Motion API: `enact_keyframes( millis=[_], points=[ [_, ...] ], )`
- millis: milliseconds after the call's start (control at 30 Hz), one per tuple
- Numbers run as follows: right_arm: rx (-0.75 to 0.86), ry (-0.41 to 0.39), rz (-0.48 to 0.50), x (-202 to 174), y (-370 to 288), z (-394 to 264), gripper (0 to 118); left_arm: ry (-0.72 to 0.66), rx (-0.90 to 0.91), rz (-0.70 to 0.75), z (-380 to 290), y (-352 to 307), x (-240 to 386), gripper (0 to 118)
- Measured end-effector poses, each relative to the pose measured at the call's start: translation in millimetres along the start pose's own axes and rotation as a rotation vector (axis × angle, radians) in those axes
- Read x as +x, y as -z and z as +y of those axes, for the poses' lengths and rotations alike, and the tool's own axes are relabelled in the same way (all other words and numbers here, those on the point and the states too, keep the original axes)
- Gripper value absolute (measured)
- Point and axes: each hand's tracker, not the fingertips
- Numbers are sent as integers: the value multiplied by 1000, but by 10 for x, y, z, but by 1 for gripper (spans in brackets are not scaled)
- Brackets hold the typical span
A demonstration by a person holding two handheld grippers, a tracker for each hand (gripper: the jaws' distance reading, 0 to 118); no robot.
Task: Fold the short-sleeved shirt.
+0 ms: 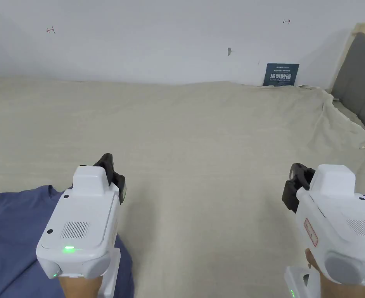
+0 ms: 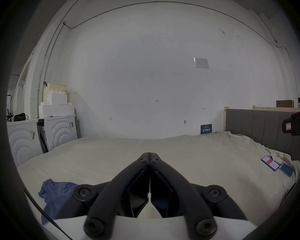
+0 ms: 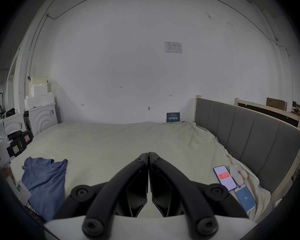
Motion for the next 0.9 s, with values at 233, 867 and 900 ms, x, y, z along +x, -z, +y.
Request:
enact_keyframes(
  millis=[233,867,900],
  points=[
    [-1,-3,2,6,-2,2,0,-1,-2,1,-2,1,-13,0],
    [40,-50,155,-554,211,147,0,-13,9,133,26,-186,-541,0],
    [43,-51,174,-618,231,155,0,-11,11,152,26,-221,-605,0]
  ],
)
